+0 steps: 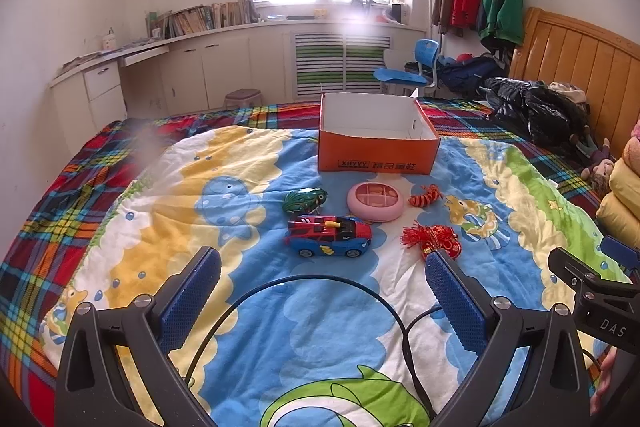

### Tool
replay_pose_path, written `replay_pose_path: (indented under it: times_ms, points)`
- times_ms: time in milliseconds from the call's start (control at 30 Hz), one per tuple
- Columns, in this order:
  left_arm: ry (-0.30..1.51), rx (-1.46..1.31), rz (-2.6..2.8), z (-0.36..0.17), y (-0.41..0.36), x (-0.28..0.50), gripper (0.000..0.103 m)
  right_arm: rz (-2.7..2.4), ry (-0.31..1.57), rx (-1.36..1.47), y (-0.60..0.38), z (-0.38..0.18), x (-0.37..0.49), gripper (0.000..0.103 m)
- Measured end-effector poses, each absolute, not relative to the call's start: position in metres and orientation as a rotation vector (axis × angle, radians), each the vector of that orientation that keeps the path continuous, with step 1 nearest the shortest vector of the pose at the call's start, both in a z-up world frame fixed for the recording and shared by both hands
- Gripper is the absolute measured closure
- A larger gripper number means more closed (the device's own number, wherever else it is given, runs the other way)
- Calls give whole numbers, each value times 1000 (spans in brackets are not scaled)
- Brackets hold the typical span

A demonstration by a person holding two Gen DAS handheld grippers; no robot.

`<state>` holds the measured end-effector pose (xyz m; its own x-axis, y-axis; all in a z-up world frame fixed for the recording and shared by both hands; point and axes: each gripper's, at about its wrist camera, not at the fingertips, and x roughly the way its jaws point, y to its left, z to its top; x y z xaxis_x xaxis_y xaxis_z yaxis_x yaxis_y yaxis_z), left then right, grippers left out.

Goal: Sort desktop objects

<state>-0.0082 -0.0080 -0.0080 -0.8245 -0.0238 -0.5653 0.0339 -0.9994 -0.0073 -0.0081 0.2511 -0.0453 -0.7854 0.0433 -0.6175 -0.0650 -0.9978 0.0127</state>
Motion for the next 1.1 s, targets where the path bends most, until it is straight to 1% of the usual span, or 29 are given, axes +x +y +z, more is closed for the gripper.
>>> replay_pose_path:
  times_ms: [1100]
  points:
    - [10, 937, -2973, -9, -7, -9, 0, 2888, 129, -1027, 261, -48, -10, 0]
